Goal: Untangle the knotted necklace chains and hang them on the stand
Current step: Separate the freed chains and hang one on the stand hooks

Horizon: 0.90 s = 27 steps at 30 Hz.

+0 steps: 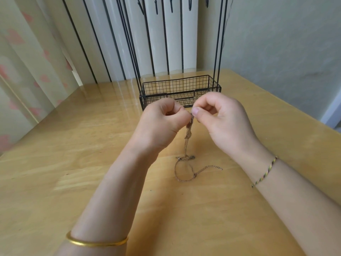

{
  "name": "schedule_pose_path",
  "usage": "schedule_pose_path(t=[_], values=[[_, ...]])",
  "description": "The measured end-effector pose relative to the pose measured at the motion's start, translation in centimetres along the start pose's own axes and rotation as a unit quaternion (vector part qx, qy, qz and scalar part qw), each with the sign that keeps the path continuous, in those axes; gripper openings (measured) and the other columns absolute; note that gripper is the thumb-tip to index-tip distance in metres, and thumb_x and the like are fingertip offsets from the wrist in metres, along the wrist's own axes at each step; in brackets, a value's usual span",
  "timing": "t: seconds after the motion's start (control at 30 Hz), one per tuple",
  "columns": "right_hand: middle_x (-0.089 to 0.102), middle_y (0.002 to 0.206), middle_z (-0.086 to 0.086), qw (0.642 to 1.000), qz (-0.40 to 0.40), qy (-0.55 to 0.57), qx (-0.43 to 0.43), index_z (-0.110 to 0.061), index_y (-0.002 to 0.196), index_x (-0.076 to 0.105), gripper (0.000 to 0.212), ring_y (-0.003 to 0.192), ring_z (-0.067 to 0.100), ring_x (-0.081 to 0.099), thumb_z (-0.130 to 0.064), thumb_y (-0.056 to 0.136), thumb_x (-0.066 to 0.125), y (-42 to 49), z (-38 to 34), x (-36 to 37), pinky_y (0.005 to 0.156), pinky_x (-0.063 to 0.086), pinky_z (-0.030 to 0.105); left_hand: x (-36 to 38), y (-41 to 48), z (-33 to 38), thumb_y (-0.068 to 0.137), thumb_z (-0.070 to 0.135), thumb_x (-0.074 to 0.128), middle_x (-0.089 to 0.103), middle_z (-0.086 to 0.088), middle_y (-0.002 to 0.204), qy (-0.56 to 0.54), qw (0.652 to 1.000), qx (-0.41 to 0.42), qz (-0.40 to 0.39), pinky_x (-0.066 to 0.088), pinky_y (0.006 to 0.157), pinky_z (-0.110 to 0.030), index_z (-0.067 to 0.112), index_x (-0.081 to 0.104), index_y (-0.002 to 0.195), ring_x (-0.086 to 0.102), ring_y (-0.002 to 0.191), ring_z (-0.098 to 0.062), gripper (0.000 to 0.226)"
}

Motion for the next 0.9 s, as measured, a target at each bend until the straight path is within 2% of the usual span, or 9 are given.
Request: schedule_pose_path(t=[0.17,0.3,0.4,0.5,0.67,0.9], values=[[0.059,0.074,0.007,0.982,-0.033,0.149,0.108,-0.011,0.074,0.061,0.013,0.067,0.012,0.054,-0.006,0.086,0.059,-0.4,1.7,0.8,0.06,0.044,0.028,-0.4,0.1,-0.1,0.063,0.022,0.057,0.055,-0.006,0.068,-0.014,1.0,-0.01,0.02,0.039,0.065,-0.032,0.01,0.059,0.065,0.046,0.067,-0.016,0.013],[0.061,0.071,0.002,0.981,-0.02,0.152,0.119,-0.015,0.073,0.061,0.016,0.065,0.008,0.056,-0.008,0.086,0.058,-0.4,2.2,0.7,0.061,0.045,0.025,0.4,0.1,-0.8,0.067,0.022,0.061,0.058,-0.001,0.067,-0.02,0.999,-0.036,-0.014,0.042,0.07,-0.031,0.015,0.061,0.066,0.05,0.071,-0.015,0.008],[0.061,0.067,-0.001,0.983,-0.019,0.147,0.108,-0.016,0.073,0.063,0.016,0.064,0.006,0.057,-0.009,0.087,0.059,-0.3,2.1,0.5,0.059,0.045,0.021,-0.3,0.2,-1.4,0.082,0.014,0.064,0.06,0.001,0.068,-0.06,0.996,-0.063,0.012,0.045,0.071,-0.028,0.014,0.063,0.075,0.055,0.07,-0.013,0.007],[0.062,0.065,-0.001,0.987,-0.013,0.132,0.094,-0.016,0.074,0.064,0.015,0.063,0.005,0.058,-0.01,0.086,0.06,-0.2,2.0,0.4,0.06,0.044,0.019,-0.9,0.2,-0.9,0.086,0.013,0.061,0.063,0.003,0.073,-0.08,0.995,-0.055,0.026,0.046,0.069,-0.025,0.014,0.067,0.081,0.057,0.069,-0.009,0.008],[0.064,0.067,0.0,0.988,-0.001,0.128,0.085,-0.014,0.075,0.066,0.012,0.063,0.004,0.06,-0.01,0.086,0.06,-0.2,1.9,0.0,0.058,0.044,0.014,-0.7,-0.1,1.1,0.079,0.015,0.072,0.065,0.008,0.066,0.017,0.999,0.023,0.021,0.046,0.058,-0.012,0.015,0.069,0.075,0.055,0.06,0.001,0.006],[0.062,0.061,-0.003,0.991,0.02,0.108,0.08,-0.014,0.071,0.065,0.013,0.061,0.006,0.059,-0.011,0.084,0.062,-0.1,1.9,-0.2,0.056,0.042,0.014,-0.8,-0.1,2.0,0.082,0.017,0.07,0.06,0.006,0.067,0.116,0.989,0.082,0.039,0.039,0.053,-0.01,0.013,0.064,0.074,0.048,0.056,0.002,0.012]])
Point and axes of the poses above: each hand's wrist, its own y-axis towards the middle knuckle, its own x-axis out of the palm, z = x × y, the point moved 10 cm from there along y, towards the middle knuckle
